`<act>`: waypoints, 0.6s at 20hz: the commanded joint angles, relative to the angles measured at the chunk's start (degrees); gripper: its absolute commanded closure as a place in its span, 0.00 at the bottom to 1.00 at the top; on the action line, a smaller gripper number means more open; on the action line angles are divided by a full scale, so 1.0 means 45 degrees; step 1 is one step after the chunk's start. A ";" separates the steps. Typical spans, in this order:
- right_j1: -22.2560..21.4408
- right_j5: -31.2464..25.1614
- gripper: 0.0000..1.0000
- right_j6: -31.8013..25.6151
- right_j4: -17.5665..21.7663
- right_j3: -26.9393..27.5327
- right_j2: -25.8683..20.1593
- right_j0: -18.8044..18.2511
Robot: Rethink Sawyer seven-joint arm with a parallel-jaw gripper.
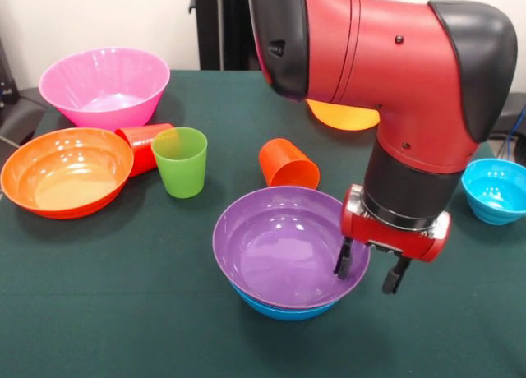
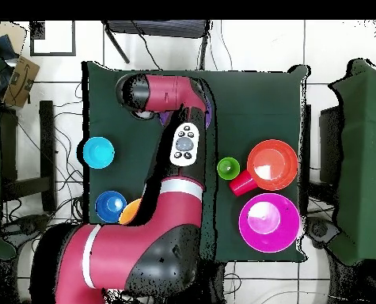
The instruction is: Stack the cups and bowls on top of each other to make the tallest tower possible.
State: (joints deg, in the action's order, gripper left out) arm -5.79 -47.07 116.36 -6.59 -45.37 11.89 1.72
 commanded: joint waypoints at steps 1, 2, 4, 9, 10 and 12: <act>-0.0368 -0.1788 0.00 -0.3738 0.1338 -0.1031 -0.1636 0.0002; -0.0468 -0.1947 0.00 -0.3774 0.1322 -0.1014 -0.1640 0.0002; -0.0561 -0.2387 0.00 -0.3857 0.1277 -0.0803 -0.1673 0.0009; -0.1073 -0.2192 0.00 -0.3751 0.1233 -0.1295 -0.1792 0.0039; -0.1223 -0.1981 0.00 -0.3722 0.1248 -0.1549 -0.1816 0.0058; -0.1562 -0.1414 0.00 -0.3605 0.1262 -0.2350 -0.1935 0.0101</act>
State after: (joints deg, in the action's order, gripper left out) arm -9.02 -51.74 116.36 -6.58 -46.49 10.60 1.73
